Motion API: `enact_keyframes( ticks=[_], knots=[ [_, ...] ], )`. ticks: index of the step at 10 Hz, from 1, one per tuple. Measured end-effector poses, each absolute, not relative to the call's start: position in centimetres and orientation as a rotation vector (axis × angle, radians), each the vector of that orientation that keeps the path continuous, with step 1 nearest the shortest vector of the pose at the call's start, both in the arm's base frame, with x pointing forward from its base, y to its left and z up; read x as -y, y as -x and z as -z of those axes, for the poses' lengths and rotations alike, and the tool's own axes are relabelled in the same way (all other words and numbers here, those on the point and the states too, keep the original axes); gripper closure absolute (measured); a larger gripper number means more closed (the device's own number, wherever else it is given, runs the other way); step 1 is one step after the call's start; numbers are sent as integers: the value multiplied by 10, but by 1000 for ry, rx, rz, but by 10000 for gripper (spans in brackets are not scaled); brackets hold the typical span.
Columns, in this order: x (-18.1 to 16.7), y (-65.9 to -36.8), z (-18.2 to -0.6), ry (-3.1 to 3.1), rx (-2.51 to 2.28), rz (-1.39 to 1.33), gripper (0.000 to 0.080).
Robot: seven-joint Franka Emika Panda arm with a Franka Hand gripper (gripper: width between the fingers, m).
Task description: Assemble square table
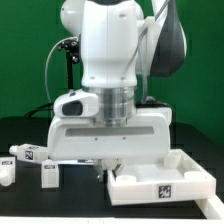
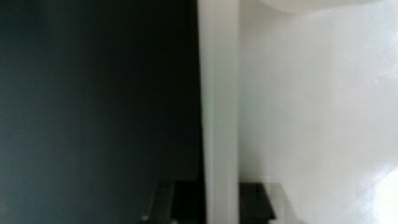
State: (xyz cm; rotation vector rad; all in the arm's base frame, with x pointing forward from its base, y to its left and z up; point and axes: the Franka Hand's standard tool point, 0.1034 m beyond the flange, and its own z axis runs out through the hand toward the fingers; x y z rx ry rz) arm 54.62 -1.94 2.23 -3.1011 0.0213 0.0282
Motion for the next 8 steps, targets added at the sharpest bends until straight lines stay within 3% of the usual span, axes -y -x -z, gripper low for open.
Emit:
enact_keyframes(
  ticks=[3, 8],
  knots=[
    [25, -558, -7, 3112, -17, -3, 744],
    [27, -561, -7, 3115, -12, 18, 744]
  ],
)
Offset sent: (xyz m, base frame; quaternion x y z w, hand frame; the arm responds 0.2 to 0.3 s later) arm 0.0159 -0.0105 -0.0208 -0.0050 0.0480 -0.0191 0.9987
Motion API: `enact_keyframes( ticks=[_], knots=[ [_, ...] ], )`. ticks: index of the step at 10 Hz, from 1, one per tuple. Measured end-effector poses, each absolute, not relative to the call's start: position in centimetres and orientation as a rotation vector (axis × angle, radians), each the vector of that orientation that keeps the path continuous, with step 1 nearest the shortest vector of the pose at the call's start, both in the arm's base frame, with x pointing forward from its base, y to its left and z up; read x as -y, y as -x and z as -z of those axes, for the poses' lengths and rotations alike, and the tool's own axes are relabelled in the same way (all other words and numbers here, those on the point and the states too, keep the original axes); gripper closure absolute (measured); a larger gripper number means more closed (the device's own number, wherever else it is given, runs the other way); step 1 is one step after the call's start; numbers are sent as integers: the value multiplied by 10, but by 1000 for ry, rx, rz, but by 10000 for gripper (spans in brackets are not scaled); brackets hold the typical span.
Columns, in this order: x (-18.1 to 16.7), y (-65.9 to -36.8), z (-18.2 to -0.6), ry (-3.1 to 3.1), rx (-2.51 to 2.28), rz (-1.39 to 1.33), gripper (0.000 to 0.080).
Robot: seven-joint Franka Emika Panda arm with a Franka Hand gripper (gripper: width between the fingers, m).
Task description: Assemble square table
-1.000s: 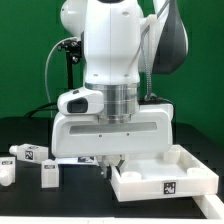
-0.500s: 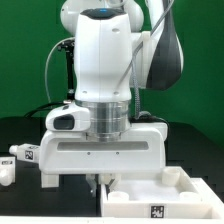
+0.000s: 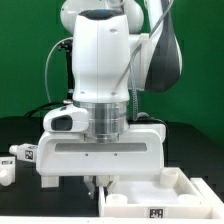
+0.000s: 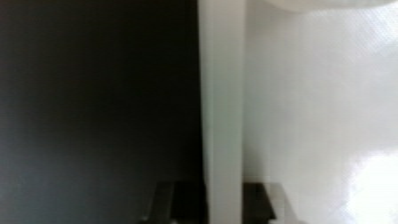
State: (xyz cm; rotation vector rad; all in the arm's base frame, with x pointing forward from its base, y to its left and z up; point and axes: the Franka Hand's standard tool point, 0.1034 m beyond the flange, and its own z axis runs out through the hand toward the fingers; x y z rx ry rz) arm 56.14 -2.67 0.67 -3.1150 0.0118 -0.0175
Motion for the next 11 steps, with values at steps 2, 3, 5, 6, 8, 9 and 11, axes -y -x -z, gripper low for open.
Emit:
enact_keyframes(
  ticks=[2, 3, 5, 6, 8, 9, 11],
  knots=[
    [27, -561, -7, 3115, -12, 18, 744],
    [27, -561, -7, 3115, -13, 17, 744],
    [26, -574, -7, 3111, -51, 29, 744],
    [21, -580, -7, 3109, -81, 39, 744],
    [21, -583, -7, 3111, -124, 47, 744],
    [21, -584, -7, 3111, -182, 58, 744],
    [22, -584, -7, 3116, -180, 62, 736]
  ],
)
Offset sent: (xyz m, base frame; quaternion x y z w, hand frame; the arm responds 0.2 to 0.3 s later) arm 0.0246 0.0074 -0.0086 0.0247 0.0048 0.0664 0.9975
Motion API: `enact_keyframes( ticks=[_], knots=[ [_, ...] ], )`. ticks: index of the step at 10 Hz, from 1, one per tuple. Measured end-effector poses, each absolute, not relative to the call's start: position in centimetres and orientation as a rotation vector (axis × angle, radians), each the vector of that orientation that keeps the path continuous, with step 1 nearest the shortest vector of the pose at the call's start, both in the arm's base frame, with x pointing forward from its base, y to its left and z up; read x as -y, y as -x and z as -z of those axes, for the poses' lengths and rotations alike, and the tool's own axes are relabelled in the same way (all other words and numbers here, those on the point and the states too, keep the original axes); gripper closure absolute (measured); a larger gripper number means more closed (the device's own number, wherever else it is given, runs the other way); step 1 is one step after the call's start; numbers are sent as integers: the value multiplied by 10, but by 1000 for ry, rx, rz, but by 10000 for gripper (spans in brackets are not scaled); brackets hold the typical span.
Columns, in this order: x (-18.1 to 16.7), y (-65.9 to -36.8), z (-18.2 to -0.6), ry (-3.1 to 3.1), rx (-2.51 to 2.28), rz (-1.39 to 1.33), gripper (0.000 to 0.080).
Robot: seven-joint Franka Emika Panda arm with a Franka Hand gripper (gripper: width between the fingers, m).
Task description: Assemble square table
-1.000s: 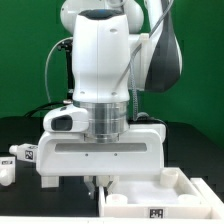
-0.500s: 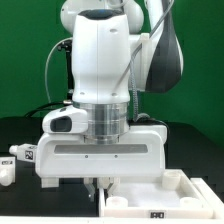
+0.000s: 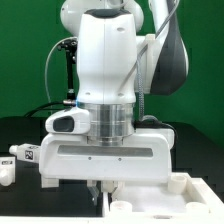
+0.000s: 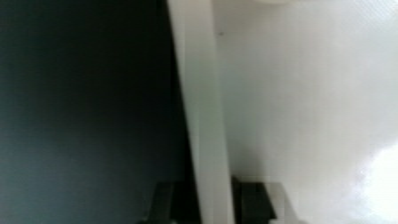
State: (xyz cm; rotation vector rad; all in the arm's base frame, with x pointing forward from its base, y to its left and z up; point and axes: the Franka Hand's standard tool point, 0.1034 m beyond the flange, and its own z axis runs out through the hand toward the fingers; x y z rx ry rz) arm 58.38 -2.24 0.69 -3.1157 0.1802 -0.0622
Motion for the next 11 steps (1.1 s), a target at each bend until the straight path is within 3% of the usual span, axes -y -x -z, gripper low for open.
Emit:
enact_keyframes(
  ticks=[1, 2, 3, 4, 5, 6, 7, 8, 11],
  knots=[
    [22, -584, -7, 3115, -179, 62, 736],
    [22, -584, -7, 3115, -179, 62, 567],
    [22, -584, -7, 3115, -179, 62, 567],
    [25, -580, -9, 3105, -181, 37, 366],
    [33, -574, -21, 3078, -221, -6, 235],
    [35, -565, -38, 3071, -224, -13, 235],
    [28, -552, -59, 3065, -225, -3, 168],
    [19, -544, -75, 3060, -248, 17, 155],
    [15, -542, -71, 3063, -246, 27, 151]
  ],
)
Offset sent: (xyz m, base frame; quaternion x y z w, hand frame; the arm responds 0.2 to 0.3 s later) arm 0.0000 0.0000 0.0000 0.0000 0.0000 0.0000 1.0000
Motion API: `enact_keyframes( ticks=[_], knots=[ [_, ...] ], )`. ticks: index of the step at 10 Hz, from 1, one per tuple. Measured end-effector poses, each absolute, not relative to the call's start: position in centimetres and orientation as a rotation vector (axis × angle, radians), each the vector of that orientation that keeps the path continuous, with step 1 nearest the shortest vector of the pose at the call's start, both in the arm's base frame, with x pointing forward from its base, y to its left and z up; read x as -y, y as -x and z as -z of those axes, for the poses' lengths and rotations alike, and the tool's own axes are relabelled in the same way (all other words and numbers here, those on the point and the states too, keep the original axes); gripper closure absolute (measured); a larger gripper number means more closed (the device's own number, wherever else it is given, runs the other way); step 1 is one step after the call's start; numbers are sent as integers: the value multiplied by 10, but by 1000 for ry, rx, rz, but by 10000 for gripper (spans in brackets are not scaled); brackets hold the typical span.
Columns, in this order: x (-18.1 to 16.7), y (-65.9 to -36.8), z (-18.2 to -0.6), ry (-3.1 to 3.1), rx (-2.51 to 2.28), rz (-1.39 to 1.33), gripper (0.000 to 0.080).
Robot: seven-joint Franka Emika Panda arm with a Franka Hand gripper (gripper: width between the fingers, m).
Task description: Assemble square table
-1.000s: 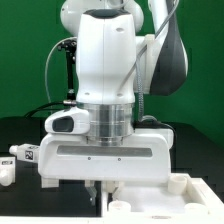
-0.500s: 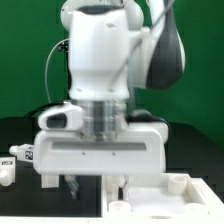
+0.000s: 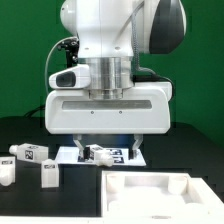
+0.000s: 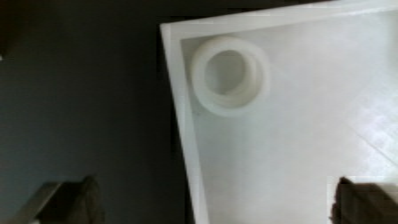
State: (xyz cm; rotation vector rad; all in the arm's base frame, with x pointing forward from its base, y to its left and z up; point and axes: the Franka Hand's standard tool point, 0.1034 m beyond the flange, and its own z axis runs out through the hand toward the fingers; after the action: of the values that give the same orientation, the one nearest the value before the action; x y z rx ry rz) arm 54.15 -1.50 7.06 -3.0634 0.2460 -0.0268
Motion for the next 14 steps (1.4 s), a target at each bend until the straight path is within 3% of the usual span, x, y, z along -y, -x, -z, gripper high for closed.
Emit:
enact_keyframes(
  ticks=[2, 4, 6, 10, 12, 14],
  knots=[
    [10, -534, -68, 3071, -185, 21, 151],
    [5, -510, -77, 3097, 103, 58, 151],
    [-1, -467, -57, 3125, 239, 98, 151],
    [-1, -461, -51, 3123, 226, 67, 151],
    [-2, -419, -39, 3110, 206, -74, 151],
    [-2, -413, -37, 3110, 209, -86, 151]
  ],
)
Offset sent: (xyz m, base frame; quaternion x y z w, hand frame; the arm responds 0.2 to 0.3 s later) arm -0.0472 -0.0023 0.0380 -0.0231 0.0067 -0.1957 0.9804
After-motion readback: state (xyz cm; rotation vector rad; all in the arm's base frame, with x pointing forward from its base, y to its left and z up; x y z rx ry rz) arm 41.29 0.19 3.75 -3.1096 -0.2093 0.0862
